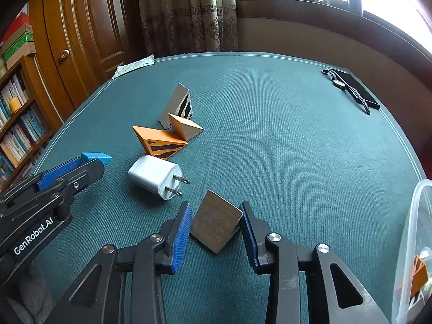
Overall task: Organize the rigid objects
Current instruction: 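Carry the tan wedge into the bowl with the right gripper and release it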
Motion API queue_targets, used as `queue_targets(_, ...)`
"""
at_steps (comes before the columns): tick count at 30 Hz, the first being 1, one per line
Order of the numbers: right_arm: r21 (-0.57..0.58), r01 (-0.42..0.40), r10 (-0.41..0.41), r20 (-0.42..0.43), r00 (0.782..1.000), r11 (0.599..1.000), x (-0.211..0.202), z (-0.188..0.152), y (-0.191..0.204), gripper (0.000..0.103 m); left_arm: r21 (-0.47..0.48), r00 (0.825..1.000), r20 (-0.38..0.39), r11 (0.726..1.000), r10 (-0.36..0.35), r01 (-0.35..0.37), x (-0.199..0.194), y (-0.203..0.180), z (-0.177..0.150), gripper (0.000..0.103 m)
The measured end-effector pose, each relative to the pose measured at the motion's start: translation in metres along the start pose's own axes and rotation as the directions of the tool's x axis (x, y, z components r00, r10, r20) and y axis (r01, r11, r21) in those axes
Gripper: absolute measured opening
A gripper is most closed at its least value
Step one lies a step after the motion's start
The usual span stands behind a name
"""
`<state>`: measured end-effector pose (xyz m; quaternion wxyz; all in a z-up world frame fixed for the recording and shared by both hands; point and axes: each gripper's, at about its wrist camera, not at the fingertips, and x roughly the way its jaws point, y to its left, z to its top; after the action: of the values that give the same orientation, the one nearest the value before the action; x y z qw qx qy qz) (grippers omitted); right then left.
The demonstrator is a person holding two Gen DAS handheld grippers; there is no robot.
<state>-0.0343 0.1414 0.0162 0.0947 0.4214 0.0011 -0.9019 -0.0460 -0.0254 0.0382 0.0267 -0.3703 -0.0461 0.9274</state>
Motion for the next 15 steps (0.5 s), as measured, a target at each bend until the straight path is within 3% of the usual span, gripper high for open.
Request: queue_targets(15, 0.071, 0.004, -0.006, 0.032, 0.999, 0.998, -0.035, -0.013, -0.028, 0.038, 0.042, 1.0, 0.011, 0.999, -0.01, 0.009, -0.007, -0.016, -0.007, 0.034)
